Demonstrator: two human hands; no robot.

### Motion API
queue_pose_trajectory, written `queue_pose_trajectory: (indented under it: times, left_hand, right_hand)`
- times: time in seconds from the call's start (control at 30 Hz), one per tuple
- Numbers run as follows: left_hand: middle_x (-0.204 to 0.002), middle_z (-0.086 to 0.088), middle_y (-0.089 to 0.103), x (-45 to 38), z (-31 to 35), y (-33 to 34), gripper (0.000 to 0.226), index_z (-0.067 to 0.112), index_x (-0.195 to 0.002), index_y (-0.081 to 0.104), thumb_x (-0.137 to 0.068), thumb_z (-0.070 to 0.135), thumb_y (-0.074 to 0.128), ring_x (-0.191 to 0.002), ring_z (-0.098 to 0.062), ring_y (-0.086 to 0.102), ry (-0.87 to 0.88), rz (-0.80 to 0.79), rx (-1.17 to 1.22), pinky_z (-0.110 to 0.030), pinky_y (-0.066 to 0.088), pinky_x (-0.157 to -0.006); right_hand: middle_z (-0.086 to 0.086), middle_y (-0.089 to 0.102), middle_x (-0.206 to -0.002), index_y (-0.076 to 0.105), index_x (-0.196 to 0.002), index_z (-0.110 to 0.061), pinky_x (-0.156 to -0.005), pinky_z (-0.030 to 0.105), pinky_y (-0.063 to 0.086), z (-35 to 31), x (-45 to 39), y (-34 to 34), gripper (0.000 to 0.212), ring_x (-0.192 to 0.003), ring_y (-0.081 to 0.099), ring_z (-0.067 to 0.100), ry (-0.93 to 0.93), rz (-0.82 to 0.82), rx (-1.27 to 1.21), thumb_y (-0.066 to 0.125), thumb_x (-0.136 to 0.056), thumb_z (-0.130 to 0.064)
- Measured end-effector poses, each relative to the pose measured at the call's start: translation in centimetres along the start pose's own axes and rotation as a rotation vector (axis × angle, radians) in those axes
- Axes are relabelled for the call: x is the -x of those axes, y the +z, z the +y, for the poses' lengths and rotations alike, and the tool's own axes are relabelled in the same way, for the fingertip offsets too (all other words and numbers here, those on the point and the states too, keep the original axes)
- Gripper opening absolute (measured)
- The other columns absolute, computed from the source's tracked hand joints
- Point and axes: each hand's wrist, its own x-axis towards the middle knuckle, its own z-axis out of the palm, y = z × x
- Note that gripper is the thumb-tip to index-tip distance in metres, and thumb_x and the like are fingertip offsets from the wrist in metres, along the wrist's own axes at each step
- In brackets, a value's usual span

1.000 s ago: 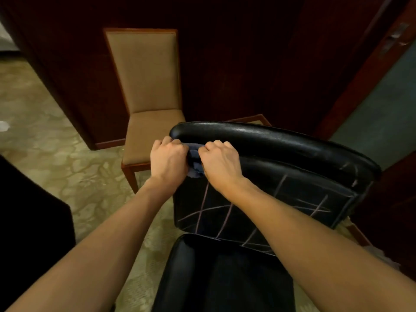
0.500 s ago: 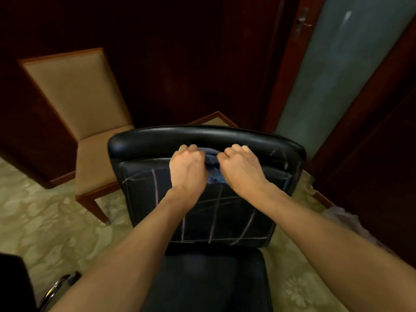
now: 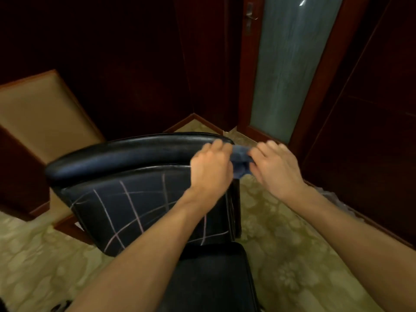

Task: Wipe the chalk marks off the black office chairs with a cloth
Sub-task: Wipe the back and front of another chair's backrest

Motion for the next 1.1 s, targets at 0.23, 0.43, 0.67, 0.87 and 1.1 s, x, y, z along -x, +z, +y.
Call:
queue_pose_trajectory:
  times: [0.23, 0.43, 0.67, 0.87, 1.1]
  left_hand:
    - [-0.092, -0.015, 0.057, 0.9, -9.3, -6.3, 0.022, 0.011, -0.097, 0.062, -0.077, 0.014, 0.07, -0.088, -0.039, 0.058, -0.181, 0.121, -0.224, -0.045, 0.047, -0.066]
    - [-0.09, -0.018, 0.058, 1.4, -12.1, -4.1, 0.015, 0.008, -0.089, 0.062, -0.078, 0.006, 0.072, -0.082, -0.043, 0.061, -0.312, -0.022, -0.16, -0.044, 0.045, -0.061]
    - [-0.089, -0.012, 0.056, -1.3, -5.1, 0.1, 0.018, 0.01, -0.089, 0.059, -0.075, 0.006, 0.07, -0.085, -0.036, 0.058, -0.127, 0.031, -0.063, -0.036, 0.036, -0.062]
    - [-0.089, -0.01, 0.057, -2.5, 0.6, 2.4, 0.018, 0.01, -0.088, 0.058, -0.073, 0.006, 0.068, -0.081, -0.033, 0.058, 0.038, -0.008, 0.004, -0.036, 0.037, -0.064]
    - [-0.094, -0.011, 0.058, -3.2, 1.8, 2.4, 0.015, 0.009, -0.092, 0.059, -0.08, 0.007, 0.067, -0.083, -0.033, 0.06, -0.002, -0.025, 0.086, -0.032, 0.034, -0.066]
  right_hand:
    - [0.01, 0.059, -0.081, 0.065, -0.084, -0.009, -0.062, 0.042, 0.037, -9.4, -8.9, 0.3, 0.018, -0.077, 0.058, 0.034, -0.221, 0.184, -0.163, 0.049, -0.081, -0.017]
    - [0.008, 0.061, -0.098, 0.063, -0.099, -0.013, -0.072, 0.039, 0.036, -12.2, -9.7, 2.5, 0.033, -0.091, 0.056, 0.03, -0.275, -0.051, -0.107, 0.036, -0.082, -0.023]
    - [0.012, 0.057, -0.086, 0.059, -0.089, -0.01, -0.064, 0.042, 0.037, -4.1, -6.0, 4.1, 0.019, -0.078, 0.055, 0.034, -0.125, 0.125, -0.107, 0.045, -0.079, -0.015]
    - [0.013, 0.056, -0.089, 0.056, -0.095, -0.008, -0.065, 0.042, 0.045, 1.3, -0.9, 4.5, 0.035, -0.082, 0.056, 0.035, 0.074, -0.027, -0.082, 0.074, -0.067, -0.019]
    - [0.009, 0.052, -0.104, 0.054, -0.104, -0.011, -0.071, 0.037, 0.041, 3.9, -2.3, 3.9, 0.021, -0.095, 0.052, 0.026, 0.208, -0.123, -0.458, 0.06, -0.084, -0.012]
